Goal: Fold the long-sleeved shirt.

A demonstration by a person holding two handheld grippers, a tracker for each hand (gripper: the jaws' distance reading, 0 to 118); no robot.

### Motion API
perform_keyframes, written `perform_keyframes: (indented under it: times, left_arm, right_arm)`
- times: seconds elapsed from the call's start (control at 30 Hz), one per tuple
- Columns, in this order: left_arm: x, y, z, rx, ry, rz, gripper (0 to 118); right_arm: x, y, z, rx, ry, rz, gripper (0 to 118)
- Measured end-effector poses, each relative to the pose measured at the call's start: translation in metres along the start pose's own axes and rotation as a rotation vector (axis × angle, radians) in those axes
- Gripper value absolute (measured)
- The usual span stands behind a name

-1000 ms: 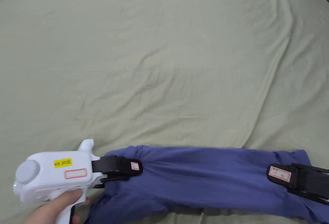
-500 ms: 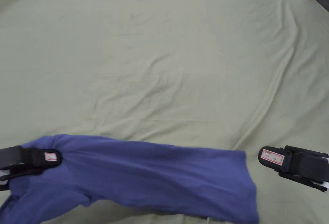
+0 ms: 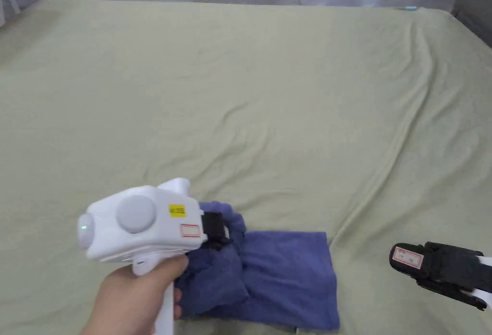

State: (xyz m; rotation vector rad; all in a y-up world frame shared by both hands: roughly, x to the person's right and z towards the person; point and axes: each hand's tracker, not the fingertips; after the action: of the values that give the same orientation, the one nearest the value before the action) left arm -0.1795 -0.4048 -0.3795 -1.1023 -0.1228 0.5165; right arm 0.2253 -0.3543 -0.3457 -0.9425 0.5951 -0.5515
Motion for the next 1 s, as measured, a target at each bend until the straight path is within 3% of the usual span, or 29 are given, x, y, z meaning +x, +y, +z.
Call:
perform_keyframes:
  times: [0.07,0.1,0.2,0.23,0.37,0.53,0.63,0.67,0.7,0.73,0.77,0.8,0.87,0.9,1.0]
  left_arm:
    - [0.013,-0.001,-0.044,-0.059,0.066,-0.010,25]
    - [0.022,-0.004,-0.063,-0.073,0.089,-0.014,40]
    - [0.042,-0.016,-0.078,-0.062,0.057,-0.020,111]
    - [0.050,-0.018,-0.071,-0.024,-0.002,0.006,117]
    - [0.065,-0.015,-0.057,-0.024,-0.265,0.041,118]
    - [0.077,-0.011,-0.033,0.040,-0.438,0.033,118]
    - [0.076,-0.006,-0.016,0.056,-0.452,0.047,118]
    - [0.073,-0.006,-0.011,0.056,-0.452,0.047,115]
    - [0.068,-0.003,-0.005,0.045,-0.446,0.043,97]
    - [0.062,-0.004,0.000,0.039,-0.391,0.017,58]
    - [0.057,-0.005,0.005,0.073,-0.317,-0.013,5]
    - [0.056,-0.007,0.006,0.091,-0.179,-0.073,0]
    - [0.054,-0.016,-0.007,0.112,0.067,-0.171,0]
    - [0.053,-0.022,-0.019,0.054,0.105,-0.220,0]
    - [0.064,-0.045,-0.064,-0.076,0.035,-0.239,0]
  right_arm:
    - [0.001,-0.003,0.015,0.008,-0.022,0.003,0]
    - [0.002,-0.004,0.023,0.015,-0.031,0.007,0]
    - [0.005,-0.009,0.045,0.031,-0.032,0.014,0]
    - [0.007,-0.010,0.052,0.038,-0.024,0.014,0]
    - [0.013,-0.014,0.063,0.060,-0.006,-0.005,0]
    - [0.020,-0.016,0.056,0.081,0.073,-0.067,0]
    - [0.017,-0.016,0.051,0.076,0.080,-0.067,0]
    - [0.016,-0.015,0.050,0.074,0.080,-0.063,0]
    - [0.015,-0.015,0.048,0.071,0.080,-0.059,0]
    - [0.015,-0.014,0.048,0.070,0.080,-0.056,0]
    - [0.016,-0.014,0.048,0.069,0.080,-0.055,0]
    - [0.016,-0.014,0.047,0.068,0.080,-0.055,0]
    - [0.017,-0.014,0.045,0.066,0.073,-0.058,0]
    - [0.019,-0.014,0.044,0.065,0.070,-0.061,0]
    - [0.022,-0.015,0.039,0.053,0.049,-0.077,0]
